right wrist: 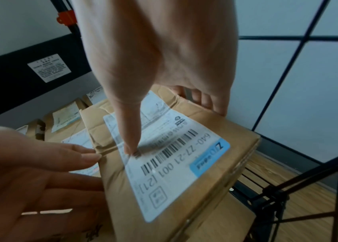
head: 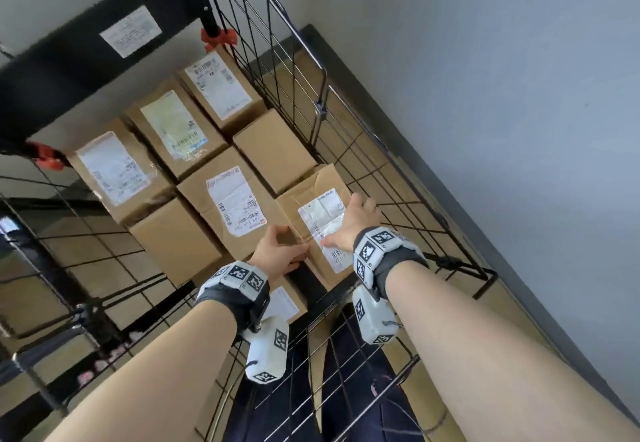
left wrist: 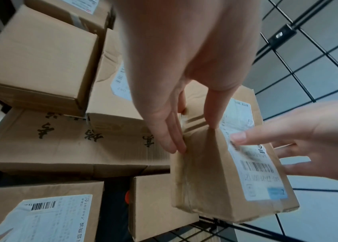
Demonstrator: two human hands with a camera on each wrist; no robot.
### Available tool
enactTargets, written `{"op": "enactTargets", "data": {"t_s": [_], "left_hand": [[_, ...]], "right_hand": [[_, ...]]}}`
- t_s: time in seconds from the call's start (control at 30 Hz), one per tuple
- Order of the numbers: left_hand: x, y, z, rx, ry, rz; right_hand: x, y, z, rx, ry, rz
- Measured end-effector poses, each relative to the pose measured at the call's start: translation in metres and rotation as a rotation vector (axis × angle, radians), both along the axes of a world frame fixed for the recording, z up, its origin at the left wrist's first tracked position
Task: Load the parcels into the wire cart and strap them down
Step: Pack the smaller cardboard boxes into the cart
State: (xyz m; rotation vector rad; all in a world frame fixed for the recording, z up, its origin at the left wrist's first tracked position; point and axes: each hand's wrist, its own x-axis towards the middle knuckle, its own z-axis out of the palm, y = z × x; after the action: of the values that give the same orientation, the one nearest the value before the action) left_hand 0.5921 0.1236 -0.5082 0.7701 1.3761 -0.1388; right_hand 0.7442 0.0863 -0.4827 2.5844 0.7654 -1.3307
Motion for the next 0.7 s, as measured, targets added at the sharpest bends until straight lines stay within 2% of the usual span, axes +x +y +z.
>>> {"op": "enactTargets", "data": {"t_s": [0.17,0.37,0.53,0.7], "left_hand": [[0.008,-0.006,-0.003,-0.076,-0.041,-0.097],[0.019,0.0,-0.031,-0.188,-0.041,-0.009],[0.015,0.005,-0.053,-0.236,-0.04,-0.012],[0.01,0.003,-0.07,-0.232,-0.018,-0.009]], "right_hand": [[0.011,-0.005,-0.006,-0.122,0.0,-0.038],[0.011,0.006,-0.033,-0.125,0.029,-0.074],[0.005,0.012,-0.058,-0.129,0.094,-0.087],[-0.002,0.013,-0.079,-0.087,0.069,-0.075]]}}
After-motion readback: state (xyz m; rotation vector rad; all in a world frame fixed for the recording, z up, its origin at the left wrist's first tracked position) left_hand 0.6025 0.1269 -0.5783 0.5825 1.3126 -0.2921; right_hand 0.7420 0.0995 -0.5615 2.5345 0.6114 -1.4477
